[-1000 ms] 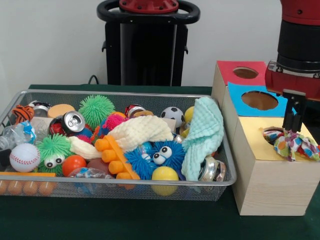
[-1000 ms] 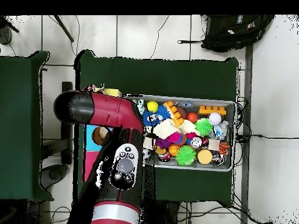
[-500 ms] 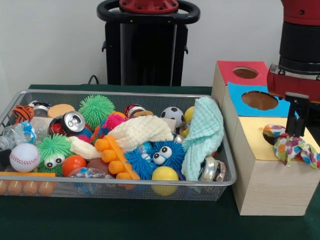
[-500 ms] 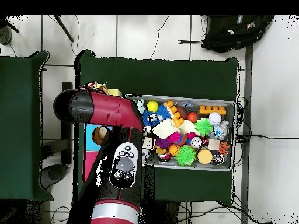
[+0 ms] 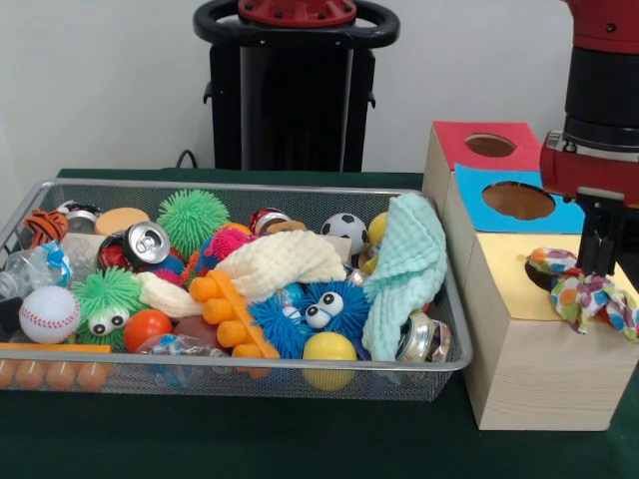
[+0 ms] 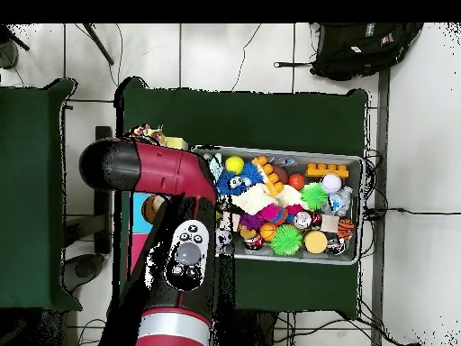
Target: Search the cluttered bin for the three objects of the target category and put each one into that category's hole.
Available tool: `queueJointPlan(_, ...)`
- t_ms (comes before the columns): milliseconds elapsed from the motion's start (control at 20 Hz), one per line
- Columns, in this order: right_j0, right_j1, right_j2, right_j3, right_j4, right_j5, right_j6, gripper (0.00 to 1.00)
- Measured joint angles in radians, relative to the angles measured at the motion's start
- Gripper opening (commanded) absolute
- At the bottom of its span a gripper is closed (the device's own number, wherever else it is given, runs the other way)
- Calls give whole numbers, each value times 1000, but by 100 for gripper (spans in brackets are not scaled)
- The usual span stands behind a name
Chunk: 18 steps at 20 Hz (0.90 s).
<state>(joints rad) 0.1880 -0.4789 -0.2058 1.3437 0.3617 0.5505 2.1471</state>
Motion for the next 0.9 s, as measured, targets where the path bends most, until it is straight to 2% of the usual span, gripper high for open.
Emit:
queueJointPlan(500, -1, 0, 0, 12, 0, -80, 0, 0)
queueJointPlan(900, -10, -3, 5, 72, 0, -145, 0, 0)
